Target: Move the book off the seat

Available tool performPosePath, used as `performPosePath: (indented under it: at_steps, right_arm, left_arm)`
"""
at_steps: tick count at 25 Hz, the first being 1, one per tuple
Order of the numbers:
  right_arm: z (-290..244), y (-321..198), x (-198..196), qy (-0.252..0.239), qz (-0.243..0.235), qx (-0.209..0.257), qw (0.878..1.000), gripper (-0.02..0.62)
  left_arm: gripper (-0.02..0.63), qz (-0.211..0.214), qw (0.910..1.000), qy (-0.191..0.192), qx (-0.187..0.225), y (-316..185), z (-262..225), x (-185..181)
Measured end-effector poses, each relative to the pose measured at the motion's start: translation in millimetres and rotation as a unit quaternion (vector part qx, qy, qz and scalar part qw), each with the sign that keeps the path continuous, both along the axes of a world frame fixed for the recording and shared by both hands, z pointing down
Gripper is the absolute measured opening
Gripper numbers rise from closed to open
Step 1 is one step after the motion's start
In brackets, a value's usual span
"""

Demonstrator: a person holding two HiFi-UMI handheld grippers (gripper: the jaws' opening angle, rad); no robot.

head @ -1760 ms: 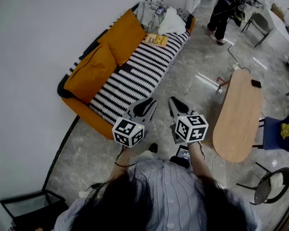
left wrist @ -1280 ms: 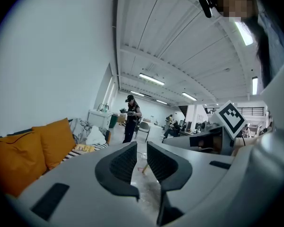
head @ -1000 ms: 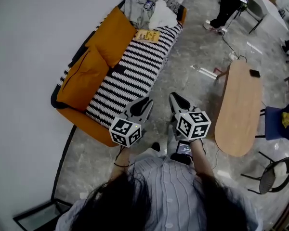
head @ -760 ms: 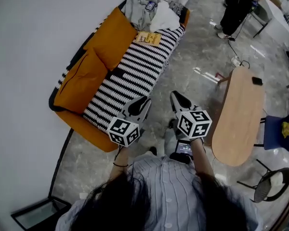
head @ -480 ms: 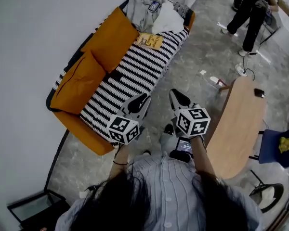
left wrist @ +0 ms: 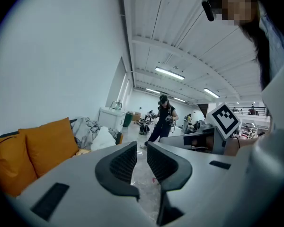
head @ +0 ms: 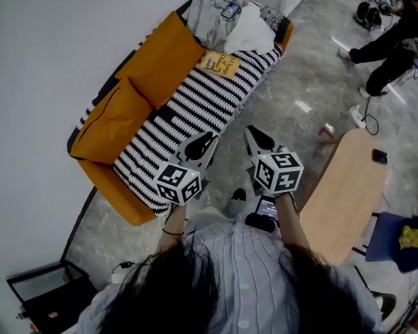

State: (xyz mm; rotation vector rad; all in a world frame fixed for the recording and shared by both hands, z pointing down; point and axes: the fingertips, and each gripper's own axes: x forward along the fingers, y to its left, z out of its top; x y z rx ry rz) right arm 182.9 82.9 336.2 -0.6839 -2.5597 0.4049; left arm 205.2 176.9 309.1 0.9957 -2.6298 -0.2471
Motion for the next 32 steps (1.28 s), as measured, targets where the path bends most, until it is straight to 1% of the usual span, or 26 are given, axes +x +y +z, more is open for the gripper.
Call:
performPosePath:
  at_steps: [6, 12, 19, 22, 25, 29, 32]
  right_arm:
    - [4.5, -24.9, -19.2, 0.006, 0.005, -0.023, 1.0, 0.037]
    - [11.9, -34.8, -32.0, 0.015, 0.008, -0.034, 0.999, 0.037]
    - [20.7, -35.9, -60.5, 0.022, 0.005, -0.027, 0.999, 0.037]
    - [25.0, -30.1, -78.9, 0.025, 0.002, -0.022, 0.999, 0.037]
    - [30.8, -23.6, -104.0, 0.03, 0.0, -0.014, 0.999, 0.037]
    - [41.4, -15.9, -149.6, 0.044, 0.008, -0.008, 0.999, 0.037]
    - [50.3, -10.5, -187.4, 0.06, 0.021, -0.008, 0.998, 0.037]
  left_arm:
    - [0.061, 0.004, 0.9997, -0.005, -0.022, -22.6, -4.7, -17.7]
    - [0.06, -0.001, 0.9989, 0.003, -0.047, -23.8, 3.8, -25.8]
    - [0.061, -0.012, 0.9989, 0.01, -0.044, -15.0, 12.2, -61.5]
    - [0.061, -0.015, 0.9989, 0.015, -0.042, -7.2, 18.8, -84.7]
    - [0.061, -0.018, 0.999, 0.02, -0.037, 3.6, 24.9, -116.5]
    - [0.06, -0.021, 0.9988, 0.023, -0.037, 22.1, 32.1, -169.0]
    - [0.061, -0.016, 0.9983, 0.026, -0.05, 38.2, 40.3, -211.6]
